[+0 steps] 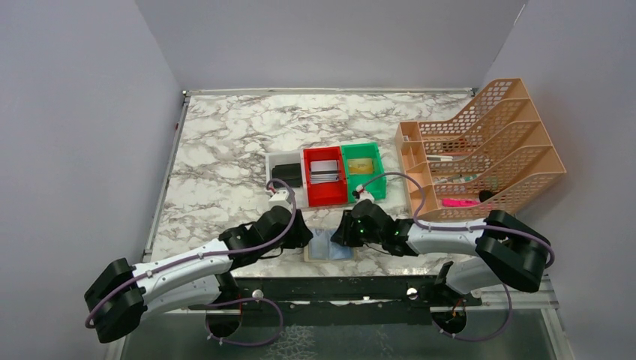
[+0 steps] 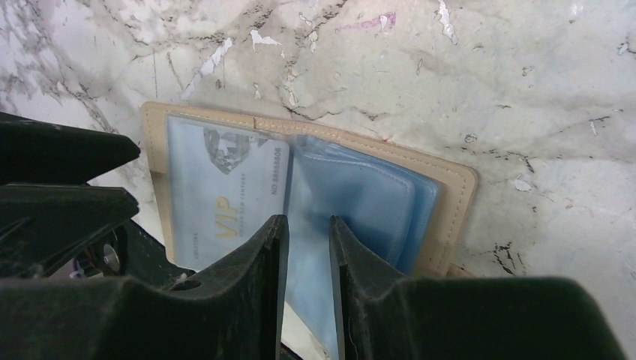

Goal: Take the credit cards out of the card holder

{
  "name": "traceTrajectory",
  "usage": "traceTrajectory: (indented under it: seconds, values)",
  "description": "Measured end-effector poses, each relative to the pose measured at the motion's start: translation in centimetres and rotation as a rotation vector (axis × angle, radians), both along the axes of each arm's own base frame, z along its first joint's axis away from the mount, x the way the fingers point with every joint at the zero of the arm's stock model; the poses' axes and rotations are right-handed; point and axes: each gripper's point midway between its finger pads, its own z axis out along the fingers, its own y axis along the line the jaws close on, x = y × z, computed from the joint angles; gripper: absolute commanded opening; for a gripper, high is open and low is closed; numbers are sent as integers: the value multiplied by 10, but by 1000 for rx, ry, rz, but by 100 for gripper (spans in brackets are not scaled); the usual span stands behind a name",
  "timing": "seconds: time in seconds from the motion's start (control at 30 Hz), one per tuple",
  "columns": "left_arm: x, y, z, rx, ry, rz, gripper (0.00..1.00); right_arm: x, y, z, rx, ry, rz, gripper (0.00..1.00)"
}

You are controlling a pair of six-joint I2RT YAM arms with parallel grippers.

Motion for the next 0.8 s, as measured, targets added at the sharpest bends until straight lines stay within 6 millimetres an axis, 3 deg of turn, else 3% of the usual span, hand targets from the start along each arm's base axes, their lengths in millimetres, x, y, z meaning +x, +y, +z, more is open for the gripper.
traceTrajectory:
  seconds: [0.13,0.3,0.6,0.8]
  values:
    - [5,-4,13,-16,-26,-3,49,0,0,2,7,-5,1,32]
    - [4,-7,12,-3,-28,-29,46,-1,3,13,33,-33,33,32]
    - [-1,-15,-3,20,14,-83,45,-7,17,26,91,-56,125,34]
    - [-7,-12,-19,25,47,-81,45,-7,28,12,54,-29,158,36]
